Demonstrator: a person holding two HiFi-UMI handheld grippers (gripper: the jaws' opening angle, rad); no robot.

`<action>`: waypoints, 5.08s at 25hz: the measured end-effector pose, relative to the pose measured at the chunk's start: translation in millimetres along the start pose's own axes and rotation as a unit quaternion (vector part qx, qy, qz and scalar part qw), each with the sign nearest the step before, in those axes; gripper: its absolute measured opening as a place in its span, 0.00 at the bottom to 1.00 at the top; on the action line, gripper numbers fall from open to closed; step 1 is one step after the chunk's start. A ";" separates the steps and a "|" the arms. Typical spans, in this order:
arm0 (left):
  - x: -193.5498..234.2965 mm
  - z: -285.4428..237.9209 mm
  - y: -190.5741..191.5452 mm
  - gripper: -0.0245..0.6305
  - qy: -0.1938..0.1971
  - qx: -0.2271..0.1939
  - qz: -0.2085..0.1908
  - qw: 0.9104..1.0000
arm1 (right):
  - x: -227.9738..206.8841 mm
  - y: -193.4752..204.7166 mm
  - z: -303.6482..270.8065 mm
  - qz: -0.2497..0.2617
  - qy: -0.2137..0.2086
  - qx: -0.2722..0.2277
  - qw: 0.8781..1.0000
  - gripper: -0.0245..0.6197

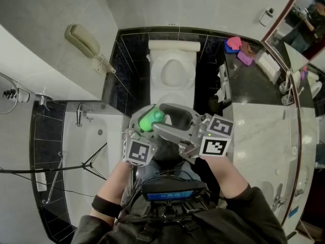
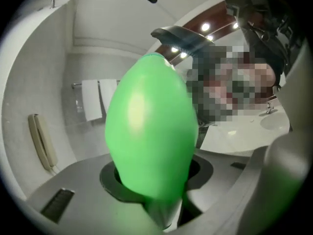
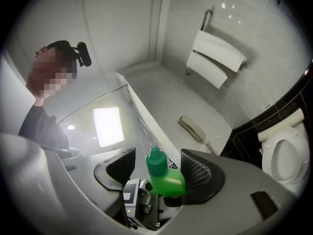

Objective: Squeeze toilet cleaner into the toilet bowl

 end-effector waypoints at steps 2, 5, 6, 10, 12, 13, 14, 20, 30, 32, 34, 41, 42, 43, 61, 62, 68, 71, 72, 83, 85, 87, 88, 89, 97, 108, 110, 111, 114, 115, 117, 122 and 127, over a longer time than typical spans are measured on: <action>2.2 -0.2 1.4 0.32 -0.010 0.005 -0.008 1.000 | 0.7 2.7 -1.4 -0.011 0.003 0.002 1.000 0.48; 1.5 0.8 3.2 0.32 -0.013 0.008 -0.011 1.000 | 2.2 5.2 -3.6 -0.021 0.003 0.001 1.000 0.45; 0.7 1.0 3.4 0.32 -0.014 0.008 -0.010 1.000 | 2.4 5.6 -4.1 -0.023 0.004 0.001 1.000 0.43; -1.9 0.6 4.6 0.32 -0.015 0.012 -0.008 1.000 | 0.5 7.5 -5.5 -0.015 0.018 0.006 1.000 0.26; -2.1 0.5 5.4 0.32 -0.013 0.016 -0.009 1.000 | -0.3 7.3 -5.4 -0.004 0.026 0.008 1.000 0.26; -2.2 0.4 5.5 0.32 -0.013 0.017 -0.009 1.000 | -0.4 7.2 -5.1 0.000 0.027 0.009 1.000 0.26; -2.8 0.4 5.3 0.32 -0.010 0.016 -0.008 1.000 | -0.3 7.2 -4.4 0.003 0.027 0.008 1.000 0.26; -14.3 2.6 2.3 0.32 0.069 0.016 0.011 0.997 | 3.7 5.4 -0.8 0.044 -0.002 0.015 0.999 0.26; -44.4 21.4 -4.8 0.32 0.267 -0.007 0.046 0.963 | 22.5 4.5 7.1 0.160 -0.111 0.058 0.979 0.27; -51.1 27.5 -9.9 0.32 0.308 -0.007 0.066 0.949 | 32.3 4.4 8.8 0.167 -0.146 0.069 0.973 0.27; -56.7 33.0 -16.3 0.32 0.343 -0.006 0.086 0.936 | 40.4 3.7 10.5 0.183 -0.178 0.077 0.964 0.27; -65.6 45.2 -24.9 0.32 0.399 0.000 0.111 0.910 | 50.8 5.5 14.9 0.237 -0.238 0.079 0.938 0.27; -65.7 45.3 -24.8 0.32 0.398 0.000 0.111 0.911 | 51.0 5.9 15.1 0.238 -0.238 0.078 0.938 0.27; -65.3 44.9 -24.5 0.32 0.394 0.000 0.110 0.912 | 50.5 6.3 15.1 0.237 -0.236 0.077 0.939 0.27; -29.6 8.7 -8.4 0.32 0.149 -0.013 0.047 0.988 | 9.3 -14.2 9.7 0.091 -0.067 0.012 0.994 0.55; -24.9 6.1 -7.8 0.32 0.116 -0.007 0.044 0.992 | 6.5 -13.7 8.9 0.076 -0.051 0.014 0.996 0.55; 1.5 -2.6 -2.8 0.32 -0.016 0.000 0.006 1.000 | -2.8 -5.6 4.9 -0.012 0.005 0.007 1.000 0.55; 8.4 -4.2 -1.0 0.32 -0.042 0.006 -0.008 0.999 | -3.1 -1.2 1.3 -0.037 0.007 0.004 0.999 0.54; 9.4 -4.3 -0.4 0.32 -0.047 0.007 -0.011 0.999 | -3.8 -0.4 0.6 -0.044 0.007 0.001 0.999 0.54; 10.7 -5.2 4.8 0.32 -0.072 0.020 -0.018 0.997 | -5.3 3.0 -3.5 -0.071 0.006 0.000 0.997 0.42; 10.0 -6.1 4.7 0.32 -0.070 0.021 -0.021 0.997 | -8.6 3.2 -2.7 -0.065 0.021 -0.003 0.998 0.28; 9.7 -6.6 4.9 0.32 -0.068 0.021 -0.019 0.997 | -10.9 2.8 -1.9 -0.056 0.028 -0.003 0.998 0.27; 9.4 -6.7 5.1 0.32 -0.067 0.022 -0.019 0.997 | -11.1 2.5 -1.6 -0.051 0.029 -0.001 0.998 0.27; 9.1 -6.7 5.2 0.32 -0.065 0.024 -0.019 0.997 | -11.0 2.2 -1.4 -0.045 0.029 0.001 0.999 0.27; 1.1 -9.5 5.6 0.32 0.001 0.034 -0.012 0.999 | -12.7 -1.4 1.9 -0.011 0.016 -0.006 1.000 0.26; -30.9 8.5 -3.2 0.32 0.223 0.008 0.051 0.973 | 2.7 -3.2 6.7 0.089 -0.088 0.031 0.992 0.26; -37.4 14.6 -7.9 0.32 0.261 0.009 0.074 0.962 | 9.6 -2.8 8.5 0.108 -0.117 0.039 0.986 0.26; -40.4 17.4 -9.9 0.32 0.278 0.012 0.083 0.957 | 12.7 -2.3 9.7 0.117 -0.131 0.044 0.984 0.26; -49.4 25.7 -11.4 0.32 0.328 0.018 0.097 0.939 | 20.4 1.0 13.7 0.144 -0.166 0.057 0.974 0.26; -52.7 28.7 -10.2 0.32 0.346 0.017 0.094 0.933 | 22.7 2.4 15.2 0.157 -0.178 0.059 0.970 0.26; -59.6 34.7 -8.5 0.32 0.377 0.011 0.087 0.922 | 26.9 5.4 18.8 0.182 -0.199 0.061 0.961 0.26; -70.7 41.6 -12.8 0.32 0.385 0.018 0.099 0.918 | 39.4 11.6 26.3 0.174 -0.224 0.067 0.957 0.26; -66.2 39.1 -15.6 0.32 0.346 0.018 0.101 0.933 | 28.2 8.2 25.5 0.173 -0.183 0.031 0.967 0.32</action>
Point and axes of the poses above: the fingertips, and each gripper's own axes: z backward along the fingers, x to its left, y out of its underside, the point moved 4 cm from there along z, backward along the fingers, and after that the axes turned 3 degrees about -y, right-handed, at the moved point
